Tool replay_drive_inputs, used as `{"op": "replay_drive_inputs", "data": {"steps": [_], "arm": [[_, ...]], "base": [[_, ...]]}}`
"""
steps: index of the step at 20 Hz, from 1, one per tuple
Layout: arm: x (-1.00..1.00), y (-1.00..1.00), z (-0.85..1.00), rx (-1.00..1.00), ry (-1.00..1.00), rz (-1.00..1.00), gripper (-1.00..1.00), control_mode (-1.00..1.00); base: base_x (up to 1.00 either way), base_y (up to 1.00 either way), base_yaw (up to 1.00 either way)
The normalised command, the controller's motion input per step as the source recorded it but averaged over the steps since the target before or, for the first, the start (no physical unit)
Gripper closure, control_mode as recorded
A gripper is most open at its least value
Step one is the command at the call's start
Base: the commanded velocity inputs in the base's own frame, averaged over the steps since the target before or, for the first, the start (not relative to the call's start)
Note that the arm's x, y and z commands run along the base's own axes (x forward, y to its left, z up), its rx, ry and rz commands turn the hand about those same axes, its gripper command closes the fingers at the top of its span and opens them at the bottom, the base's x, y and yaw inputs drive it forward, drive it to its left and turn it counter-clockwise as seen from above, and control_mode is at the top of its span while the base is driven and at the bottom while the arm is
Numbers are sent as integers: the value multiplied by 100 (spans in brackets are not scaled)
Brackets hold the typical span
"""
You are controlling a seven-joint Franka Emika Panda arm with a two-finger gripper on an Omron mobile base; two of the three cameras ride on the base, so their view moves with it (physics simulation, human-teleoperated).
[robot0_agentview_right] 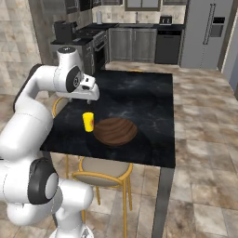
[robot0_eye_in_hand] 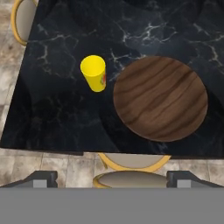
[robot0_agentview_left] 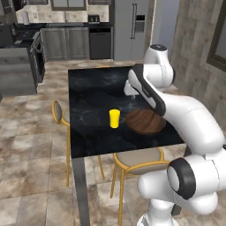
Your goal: Place the cup inside the bowl on the dining table and move the bowl to any counter.
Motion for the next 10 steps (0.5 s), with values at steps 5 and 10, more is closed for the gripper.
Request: {"op": "replay_drive_inputs", "data": {"steps": [5, 10], "arm": [[17, 0, 0, 0, 0, 0, -100, -100], [20, 1, 0, 0, 0, 0, -100, -100]], "base": [[0, 0, 0], [0, 0, 0]]}}
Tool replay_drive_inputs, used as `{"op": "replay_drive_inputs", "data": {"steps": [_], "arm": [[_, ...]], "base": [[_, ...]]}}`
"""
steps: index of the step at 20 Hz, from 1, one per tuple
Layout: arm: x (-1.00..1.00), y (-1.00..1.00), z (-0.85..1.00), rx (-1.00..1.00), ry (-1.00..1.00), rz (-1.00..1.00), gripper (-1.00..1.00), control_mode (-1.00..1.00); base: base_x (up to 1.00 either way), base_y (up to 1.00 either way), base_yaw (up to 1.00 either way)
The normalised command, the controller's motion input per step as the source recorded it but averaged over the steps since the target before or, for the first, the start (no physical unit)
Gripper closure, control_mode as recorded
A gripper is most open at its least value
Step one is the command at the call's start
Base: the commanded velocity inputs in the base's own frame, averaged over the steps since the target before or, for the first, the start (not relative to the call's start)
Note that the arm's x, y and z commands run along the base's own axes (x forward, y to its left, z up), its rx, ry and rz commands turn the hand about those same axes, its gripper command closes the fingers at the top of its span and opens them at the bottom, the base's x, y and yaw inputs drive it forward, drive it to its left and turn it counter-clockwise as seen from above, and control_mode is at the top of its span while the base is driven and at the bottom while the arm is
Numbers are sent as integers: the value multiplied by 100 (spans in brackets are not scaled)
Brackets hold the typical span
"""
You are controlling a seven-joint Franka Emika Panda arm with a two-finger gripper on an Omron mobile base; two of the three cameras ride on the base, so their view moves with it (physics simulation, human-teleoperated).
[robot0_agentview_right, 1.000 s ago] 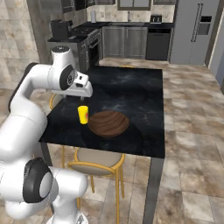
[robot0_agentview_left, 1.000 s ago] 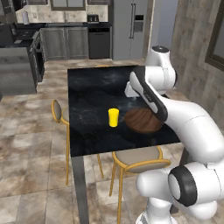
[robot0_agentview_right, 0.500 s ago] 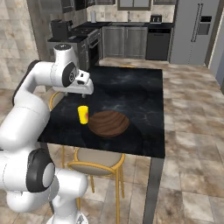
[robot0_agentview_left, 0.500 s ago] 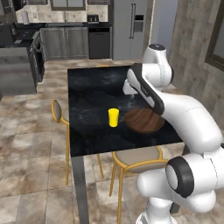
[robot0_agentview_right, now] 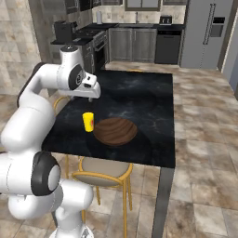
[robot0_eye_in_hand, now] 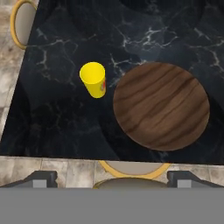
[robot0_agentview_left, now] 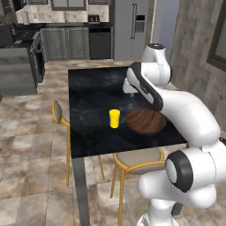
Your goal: Place the cup inside the bowl on the dining table and move the bowl to any counter.
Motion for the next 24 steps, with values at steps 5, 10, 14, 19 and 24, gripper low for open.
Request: {"op": "replay_drive_inputs", "data": {"steps": [5, 10, 14, 19, 24], "arm": [[23, 3, 0, 0, -3, 0, -100, -100], [23, 0, 0, 3, -5, 0, -100, -100], [21, 0, 0, 9, -6, 0, -100, -100], [14, 0, -2, 9, -5, 0, -100, -100], [6, 0, -1, 4, -3, 0, -100, -100]], "base": [[0, 0, 0], [0, 0, 0], [0, 0, 0], [0, 0, 0], [0, 0, 0]]}}
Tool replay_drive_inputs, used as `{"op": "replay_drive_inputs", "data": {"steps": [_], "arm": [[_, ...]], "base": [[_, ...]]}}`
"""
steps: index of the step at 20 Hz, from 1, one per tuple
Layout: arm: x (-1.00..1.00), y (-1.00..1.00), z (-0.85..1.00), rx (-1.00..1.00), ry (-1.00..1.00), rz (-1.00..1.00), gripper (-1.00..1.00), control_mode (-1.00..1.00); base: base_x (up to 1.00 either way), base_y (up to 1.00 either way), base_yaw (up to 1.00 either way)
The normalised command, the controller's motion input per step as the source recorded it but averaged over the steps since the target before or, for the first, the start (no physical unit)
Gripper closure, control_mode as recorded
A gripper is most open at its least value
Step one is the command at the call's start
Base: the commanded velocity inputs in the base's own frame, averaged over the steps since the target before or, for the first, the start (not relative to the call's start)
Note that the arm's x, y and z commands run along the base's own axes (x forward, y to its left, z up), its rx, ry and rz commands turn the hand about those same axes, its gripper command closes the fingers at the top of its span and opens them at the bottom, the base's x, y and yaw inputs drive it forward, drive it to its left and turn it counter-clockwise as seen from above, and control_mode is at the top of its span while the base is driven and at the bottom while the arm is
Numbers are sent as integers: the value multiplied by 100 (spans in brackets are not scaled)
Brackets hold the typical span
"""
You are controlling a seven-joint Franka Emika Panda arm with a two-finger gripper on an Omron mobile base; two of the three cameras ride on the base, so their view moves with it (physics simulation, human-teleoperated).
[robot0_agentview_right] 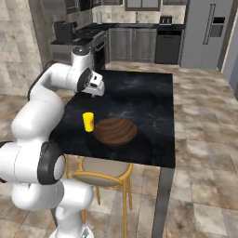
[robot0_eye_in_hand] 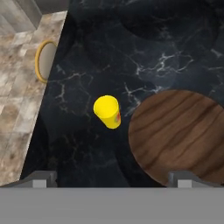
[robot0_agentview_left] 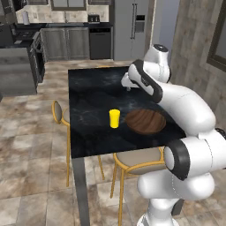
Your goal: Place the cup inside the bowl on the dining table and move the bowl to any counter.
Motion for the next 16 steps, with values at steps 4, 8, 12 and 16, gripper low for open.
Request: {"op": "replay_drive_inputs", "data": {"steps": [4, 8, 12, 16], "arm": [[28, 0, -5, 0, 0, 0, -100, -100], [29, 0, -12, 0, 0, 0, -100, -100], [33, 0, -18, 0, 0, 0, -100, -100], [16, 0, -11, 0, 0, 0, -100, -100]], "base": [[0, 0, 0], [0, 0, 0], [0, 0, 0], [0, 0, 0]]}}
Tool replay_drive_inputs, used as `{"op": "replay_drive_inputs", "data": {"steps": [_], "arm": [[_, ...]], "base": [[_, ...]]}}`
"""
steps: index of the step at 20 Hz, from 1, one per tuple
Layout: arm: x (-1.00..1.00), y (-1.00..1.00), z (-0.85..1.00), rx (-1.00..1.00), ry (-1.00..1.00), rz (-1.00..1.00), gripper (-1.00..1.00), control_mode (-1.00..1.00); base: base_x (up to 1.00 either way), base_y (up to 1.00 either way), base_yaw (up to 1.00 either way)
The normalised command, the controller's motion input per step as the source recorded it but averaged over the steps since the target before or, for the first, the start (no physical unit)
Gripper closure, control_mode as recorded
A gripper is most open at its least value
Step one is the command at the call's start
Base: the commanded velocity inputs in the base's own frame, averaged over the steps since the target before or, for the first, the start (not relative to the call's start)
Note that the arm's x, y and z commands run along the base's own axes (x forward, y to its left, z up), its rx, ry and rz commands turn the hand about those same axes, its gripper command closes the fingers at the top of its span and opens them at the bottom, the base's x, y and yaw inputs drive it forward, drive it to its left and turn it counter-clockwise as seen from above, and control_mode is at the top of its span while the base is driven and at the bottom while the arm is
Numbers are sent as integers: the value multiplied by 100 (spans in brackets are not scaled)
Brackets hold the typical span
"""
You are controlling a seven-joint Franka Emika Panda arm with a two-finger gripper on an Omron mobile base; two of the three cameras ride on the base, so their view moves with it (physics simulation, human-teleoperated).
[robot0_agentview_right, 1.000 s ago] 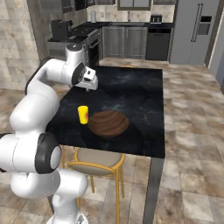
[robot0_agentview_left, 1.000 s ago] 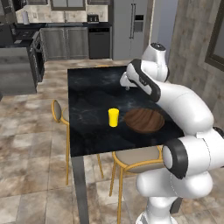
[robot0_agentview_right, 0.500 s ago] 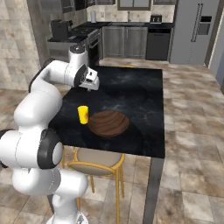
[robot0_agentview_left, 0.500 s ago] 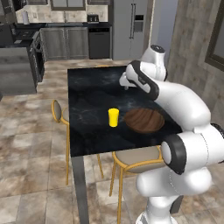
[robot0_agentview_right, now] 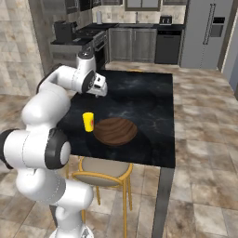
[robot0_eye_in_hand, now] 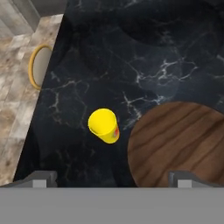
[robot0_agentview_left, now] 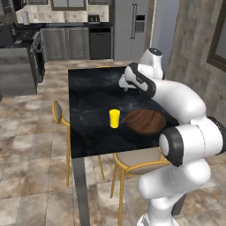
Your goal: Place the cup inside the bowl on the dining table and move the bowl to any counter.
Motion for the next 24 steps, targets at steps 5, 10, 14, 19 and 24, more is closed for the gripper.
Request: {"op": "replay_drive_inputs", "data": {"steps": [5, 10, 14, 19, 24], "arm": [[6, 0, -25, 0, 0, 0, -100, -100], [5, 1, -23, 0, 0, 0, -100, -100], [3, 5, -23, 0, 0, 0, -100, -100], [10, 8, -20, 0, 0, 0, -100, -100], [9, 17, -10, 0, 1, 0, -100, -100]], "base": [[0, 0, 0], [0, 0, 0], [0, 0, 0], [0, 0, 0], [0, 0, 0]]}}
